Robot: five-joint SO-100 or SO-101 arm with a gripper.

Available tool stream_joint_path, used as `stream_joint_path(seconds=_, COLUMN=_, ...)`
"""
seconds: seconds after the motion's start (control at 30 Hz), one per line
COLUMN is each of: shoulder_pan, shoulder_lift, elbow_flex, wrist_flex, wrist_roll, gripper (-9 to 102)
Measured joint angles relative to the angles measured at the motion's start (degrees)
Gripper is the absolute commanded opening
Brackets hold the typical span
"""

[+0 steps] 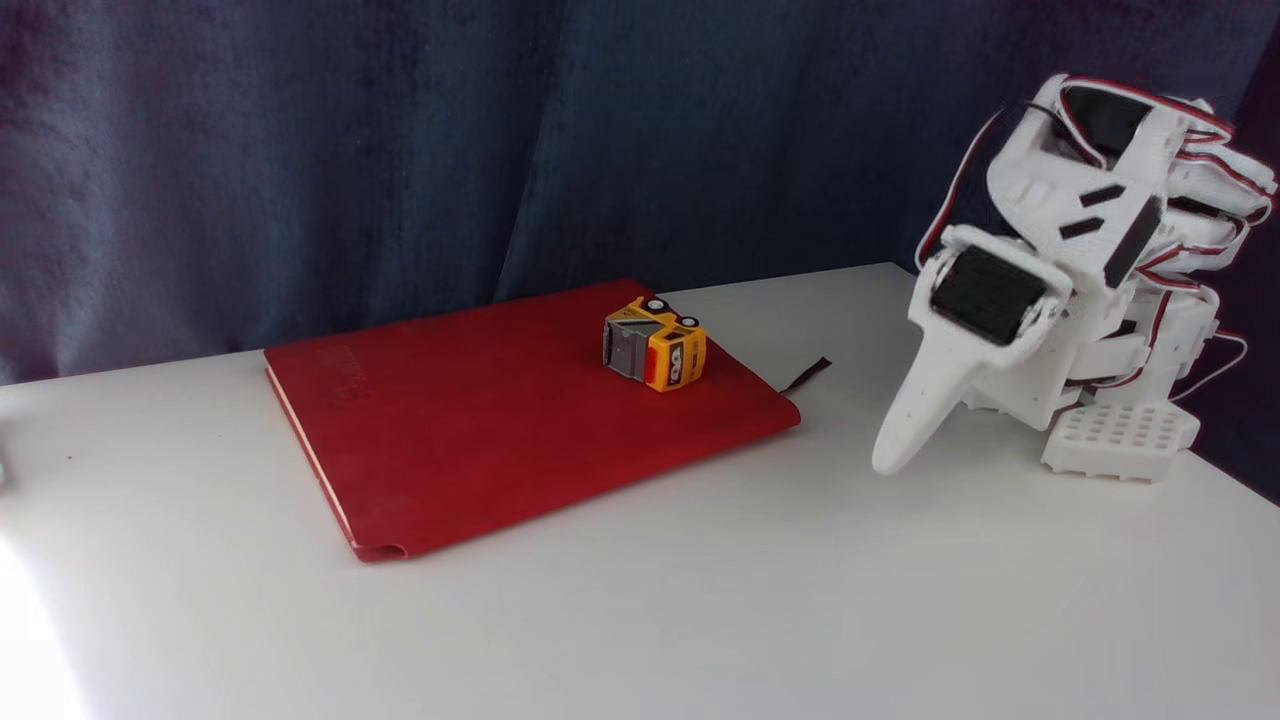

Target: Grasp a toy truck onto the red notebook.

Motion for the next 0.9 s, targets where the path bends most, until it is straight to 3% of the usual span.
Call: stream_joint_path(seconds=0.9, shoulder_pan=-0.97, shoulder_lift=0.00, elbow_flex=0.62, wrist_flex=-0.35, wrist_roll=-0.35, gripper=0)
